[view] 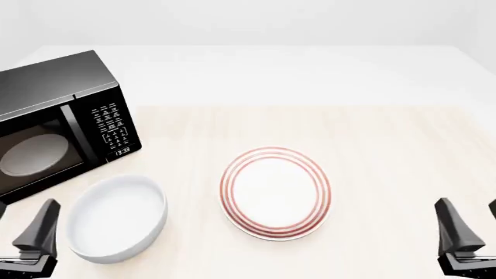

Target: Put the white bowl to the right of the plate.

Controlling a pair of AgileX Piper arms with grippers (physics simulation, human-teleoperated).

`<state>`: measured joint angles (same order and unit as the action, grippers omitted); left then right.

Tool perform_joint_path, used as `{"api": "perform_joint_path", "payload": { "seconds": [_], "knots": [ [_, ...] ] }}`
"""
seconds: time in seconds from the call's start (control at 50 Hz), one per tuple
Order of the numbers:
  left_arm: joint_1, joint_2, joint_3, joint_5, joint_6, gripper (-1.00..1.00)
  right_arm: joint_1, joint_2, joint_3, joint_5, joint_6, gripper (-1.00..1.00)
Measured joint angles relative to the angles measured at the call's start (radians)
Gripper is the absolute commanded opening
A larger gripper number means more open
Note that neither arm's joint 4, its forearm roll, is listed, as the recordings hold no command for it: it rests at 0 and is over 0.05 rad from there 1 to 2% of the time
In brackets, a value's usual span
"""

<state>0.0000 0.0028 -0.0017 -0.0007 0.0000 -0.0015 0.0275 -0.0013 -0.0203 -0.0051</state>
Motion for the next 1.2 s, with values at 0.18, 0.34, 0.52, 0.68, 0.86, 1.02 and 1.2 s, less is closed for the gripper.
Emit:
{"api": "perform_joint_path", "payload": {
  "seconds": [0.18,0.34,0.52,0.68,0.86,1.02,1.2],
  "knots": [
    [0.0,0.003,-0.002,-0.001,0.0,1.0,0.003,0.018,0.0,-0.008,-0.019,1.0],
    [0.0,0.004,-0.002,-0.001,0.0,1.0,0.02,0.087,-0.003,-0.056,-0.055,1.0],
    [0.0,0.004,-0.002,-0.001,0.0,1.0,0.079,0.264,-0.057,-0.155,-0.094,1.0],
    [0.0,0.004,-0.003,-0.001,0.0,1.0,0.156,0.487,-0.141,-0.262,-0.105,1.0],
    [0.0,0.004,-0.003,-0.001,0.0,1.0,0.259,0.75,-0.288,-0.338,-0.109,1.0],
    [0.0,0.004,-0.003,-0.001,0.0,1.0,0.346,0.95,-0.44,-0.355,-0.123,1.0],
    [0.0,0.004,-0.003,-0.001,0.0,1.0,0.431,1.12,-0.612,-0.326,-0.118,1.0]
  ]
}}
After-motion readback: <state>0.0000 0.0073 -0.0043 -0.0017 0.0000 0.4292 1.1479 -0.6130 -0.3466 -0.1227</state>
